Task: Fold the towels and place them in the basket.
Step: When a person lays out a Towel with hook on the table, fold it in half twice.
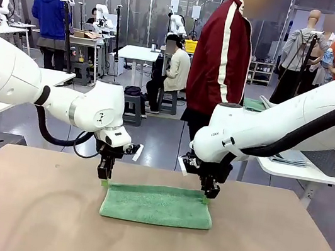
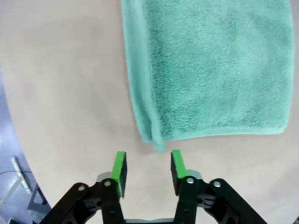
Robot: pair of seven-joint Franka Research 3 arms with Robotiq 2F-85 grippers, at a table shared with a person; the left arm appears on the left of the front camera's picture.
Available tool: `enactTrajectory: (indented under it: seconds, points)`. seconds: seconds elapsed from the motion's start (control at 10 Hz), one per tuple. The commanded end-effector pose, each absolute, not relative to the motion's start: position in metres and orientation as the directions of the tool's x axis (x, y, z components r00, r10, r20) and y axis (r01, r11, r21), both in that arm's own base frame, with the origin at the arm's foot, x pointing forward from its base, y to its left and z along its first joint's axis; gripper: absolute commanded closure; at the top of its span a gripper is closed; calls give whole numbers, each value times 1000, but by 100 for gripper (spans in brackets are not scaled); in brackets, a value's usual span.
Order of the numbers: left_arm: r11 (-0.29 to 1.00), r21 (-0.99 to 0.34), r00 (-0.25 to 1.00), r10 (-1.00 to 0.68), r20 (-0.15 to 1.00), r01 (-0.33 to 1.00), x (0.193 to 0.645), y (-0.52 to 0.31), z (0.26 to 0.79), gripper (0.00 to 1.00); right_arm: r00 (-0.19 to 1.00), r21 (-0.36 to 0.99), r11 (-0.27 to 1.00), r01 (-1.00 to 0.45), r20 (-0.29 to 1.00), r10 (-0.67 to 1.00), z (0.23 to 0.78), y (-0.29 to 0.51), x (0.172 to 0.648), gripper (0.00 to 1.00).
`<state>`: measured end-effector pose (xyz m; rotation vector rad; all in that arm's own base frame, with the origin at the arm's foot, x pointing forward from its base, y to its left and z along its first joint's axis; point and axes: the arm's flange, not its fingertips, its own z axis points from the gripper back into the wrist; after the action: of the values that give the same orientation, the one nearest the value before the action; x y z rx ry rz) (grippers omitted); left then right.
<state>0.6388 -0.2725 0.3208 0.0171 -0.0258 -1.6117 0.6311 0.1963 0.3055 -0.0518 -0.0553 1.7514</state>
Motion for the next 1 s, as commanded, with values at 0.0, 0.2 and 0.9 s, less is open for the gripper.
enactTrajectory:
  seconds: [0.0, 0.2, 0.9]
  points:
    - [-35, 122, -35, -999, -4, 992, 641, -270, 322, 37, -206, -143, -209, -967, -36, 978, 302, 197, 634, 33]
    - [-34, 169, -35, -999, 5, 985, 637, -268, 334, 18, -208, -218, -216, -952, -62, 976, 305, 202, 634, 14]
    - [50, 147, 19, -978, 208, 988, 561, -230, 487, 19, 392, -280, 419, -864, 148, 908, 481, 224, 564, 15]
